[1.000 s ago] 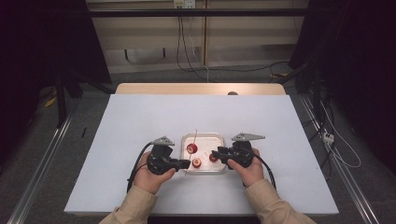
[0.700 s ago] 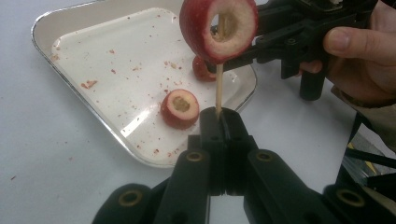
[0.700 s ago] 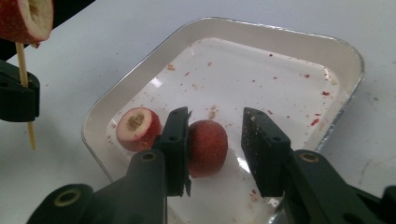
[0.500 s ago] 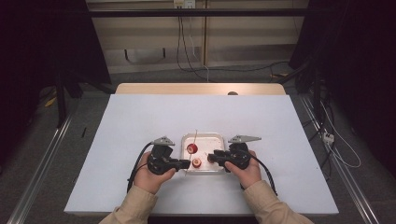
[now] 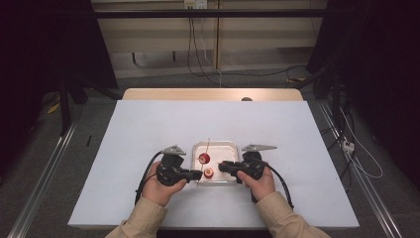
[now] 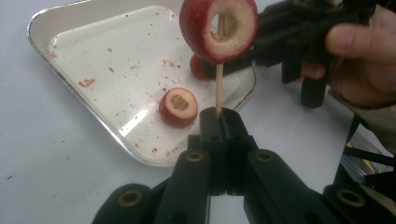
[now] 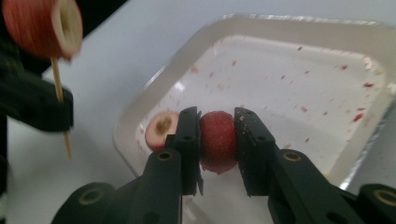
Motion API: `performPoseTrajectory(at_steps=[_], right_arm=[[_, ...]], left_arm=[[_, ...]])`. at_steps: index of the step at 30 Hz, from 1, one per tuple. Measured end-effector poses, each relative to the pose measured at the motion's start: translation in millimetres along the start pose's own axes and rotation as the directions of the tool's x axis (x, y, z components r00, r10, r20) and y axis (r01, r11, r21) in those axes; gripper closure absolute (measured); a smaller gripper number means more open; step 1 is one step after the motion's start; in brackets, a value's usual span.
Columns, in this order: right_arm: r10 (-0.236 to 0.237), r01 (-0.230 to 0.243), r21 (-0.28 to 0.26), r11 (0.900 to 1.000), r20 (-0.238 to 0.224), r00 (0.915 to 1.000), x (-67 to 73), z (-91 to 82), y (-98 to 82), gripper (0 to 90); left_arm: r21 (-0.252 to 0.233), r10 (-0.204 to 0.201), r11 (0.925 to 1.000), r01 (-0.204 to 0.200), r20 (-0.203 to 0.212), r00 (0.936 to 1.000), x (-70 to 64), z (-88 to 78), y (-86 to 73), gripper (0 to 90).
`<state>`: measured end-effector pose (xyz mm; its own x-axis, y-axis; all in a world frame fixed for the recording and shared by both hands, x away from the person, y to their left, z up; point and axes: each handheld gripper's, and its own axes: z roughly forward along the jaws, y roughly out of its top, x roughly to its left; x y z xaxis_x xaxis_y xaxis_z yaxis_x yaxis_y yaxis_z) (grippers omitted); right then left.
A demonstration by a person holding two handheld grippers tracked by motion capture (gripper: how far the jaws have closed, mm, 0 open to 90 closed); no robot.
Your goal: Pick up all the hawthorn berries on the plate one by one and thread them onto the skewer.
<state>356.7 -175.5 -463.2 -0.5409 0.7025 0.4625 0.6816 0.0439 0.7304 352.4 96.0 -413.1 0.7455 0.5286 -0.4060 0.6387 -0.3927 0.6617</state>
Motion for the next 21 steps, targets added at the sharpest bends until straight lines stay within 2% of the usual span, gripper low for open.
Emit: performPoseTrajectory(at_steps=[2,3,5,10,13,16,17,21], right_arm=[[0.065,-0.066,-0.065,0.996,-0.016,0.9977,-3.6,-7.3,7.0,72.6],[0.104,-0.106,-0.107,0.989,-0.024,0.9943,-5.4,-12.6,11.7,72.6],[0.147,-0.152,-0.148,0.977,-0.045,0.9881,-6.4,-20.0,19.4,72.7],[0.167,-0.18,-0.202,0.963,-0.08,0.9827,3.2,-30.1,34.7,73.0],[0.139,-0.155,-0.221,0.963,-0.084,0.9866,11.6,-33.9,43.0,73.0],[0.135,-0.155,-0.235,0.959,-0.098,0.986,17.0,-37.2,48.8,73.0],[0.134,-0.155,-0.243,0.958,-0.103,0.9857,18.0,-38.1,50.1,73.0],[0.126,-0.151,-0.248,0.957,-0.112,0.9856,22.5,-40.5,53.7,73.1]], left_arm=[[0.004,-0.001,1.0,0.001,0.001,1.0,-1.5,2.3,-0.5,89.9],[0.013,0.001,0.9999,-0.001,0.009,1.0,-1.8,3.0,-0.3,89.9],[0.025,0.003,0.9997,-0.003,0.017,0.9999,-4.2,5.8,-0.6,89.9],[0.067,0.013,0.9976,-0.016,0.047,0.9988,-12.5,17.8,-2.4,89.9],[0.085,0.013,0.9962,-0.018,0.056,0.9984,-16.2,23.6,-3.7,89.9],[0.1,0.022,0.9946,-0.027,0.049,0.9986,-18.4,27.1,-4.3,89.9],[0.099,0.023,0.9946,-0.029,0.065,0.9976,-17.9,27.8,-4.4,89.9],[0.102,0.02,0.9944,-0.026,0.065,0.9977,-17.8,28.4,-4.4,89.9]])
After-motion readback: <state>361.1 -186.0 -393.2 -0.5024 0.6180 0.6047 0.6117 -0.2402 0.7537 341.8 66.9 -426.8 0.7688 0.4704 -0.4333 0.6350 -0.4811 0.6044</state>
